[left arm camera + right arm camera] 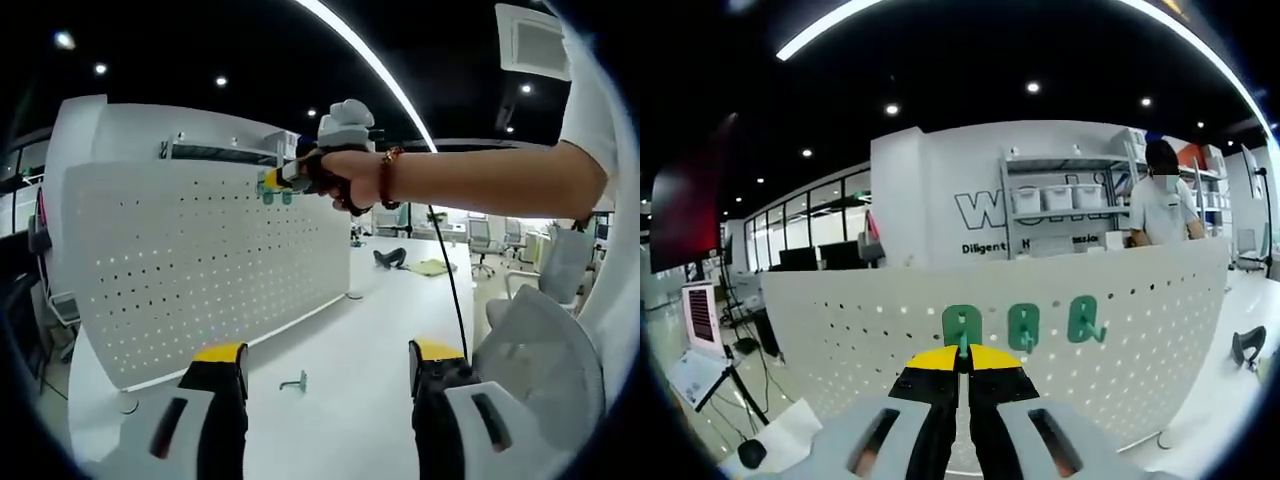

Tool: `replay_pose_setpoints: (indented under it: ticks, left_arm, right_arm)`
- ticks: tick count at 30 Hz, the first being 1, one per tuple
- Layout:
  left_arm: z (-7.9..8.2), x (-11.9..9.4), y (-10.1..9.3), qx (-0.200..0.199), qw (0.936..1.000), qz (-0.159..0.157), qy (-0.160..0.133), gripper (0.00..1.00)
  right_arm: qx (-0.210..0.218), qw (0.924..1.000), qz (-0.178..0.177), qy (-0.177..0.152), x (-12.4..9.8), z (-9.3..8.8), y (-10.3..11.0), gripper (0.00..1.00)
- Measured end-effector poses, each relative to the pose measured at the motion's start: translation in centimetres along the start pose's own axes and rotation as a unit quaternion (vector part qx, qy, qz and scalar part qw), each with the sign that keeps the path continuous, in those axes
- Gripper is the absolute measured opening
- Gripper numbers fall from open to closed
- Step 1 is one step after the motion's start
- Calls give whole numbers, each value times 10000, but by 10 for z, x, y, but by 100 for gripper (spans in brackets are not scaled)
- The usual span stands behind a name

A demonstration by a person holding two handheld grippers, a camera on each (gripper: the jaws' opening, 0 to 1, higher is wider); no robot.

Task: Insert the hook assembly into the mounting plate slot until the hook locks in place.

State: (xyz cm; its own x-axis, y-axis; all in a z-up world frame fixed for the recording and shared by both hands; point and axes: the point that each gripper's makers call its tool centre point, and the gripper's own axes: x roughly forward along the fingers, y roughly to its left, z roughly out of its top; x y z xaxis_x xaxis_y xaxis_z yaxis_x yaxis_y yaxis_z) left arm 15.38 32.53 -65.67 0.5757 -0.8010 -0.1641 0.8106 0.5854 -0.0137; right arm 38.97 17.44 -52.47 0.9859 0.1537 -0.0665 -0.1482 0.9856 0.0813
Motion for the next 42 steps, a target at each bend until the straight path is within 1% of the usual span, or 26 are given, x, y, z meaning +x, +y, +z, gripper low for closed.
replay_pose_setpoints:
  ticks: [9,12,15,21,22,23,27,31,36,42]
  left_arm:
    - [-1,-2,4,31,10000,26,54,68]
    - [-1,-1,5,12,10000,40,55,69]
    - [-1,-1,6,-49,10000,23,46,69]
    - [-2,-3,7,-92,9999,56,44,72]
    - [-2,-4,7,-109,9999,33,23,73]
    - [1,-4,5,-141,9999,6,-82,75]
    - [3,-4,4,-106,9999,0,-96,77]
    - [6,-5,4,-186,9997,-22,-164,79]
    - [7,-5,6,-195,9997,-7,-150,79]
    - [5,-5,7,-191,9998,-3,-113,79]
  right_arm:
    - [-5,10000,-32,54,13,0,0,1]
    - [-50,10000,-40,73,18,0,0,1]
    - [14,9999,-39,99,20,-2,0,1]
    - [-49,9999,-55,135,22,-2,0,1]
    - [-28,9998,-60,160,23,-4,0,1]
    - [-4,9998,-66,161,23,-5,1,1]
    - [-30,9998,-64,185,25,-6,2,1]
    - [-76,9997,-74,197,26,-7,0,1]
    - [-93,9997,-73,232,30,-7,0,1]
    - [-48,9992,-212,328,31,-10,0,1]
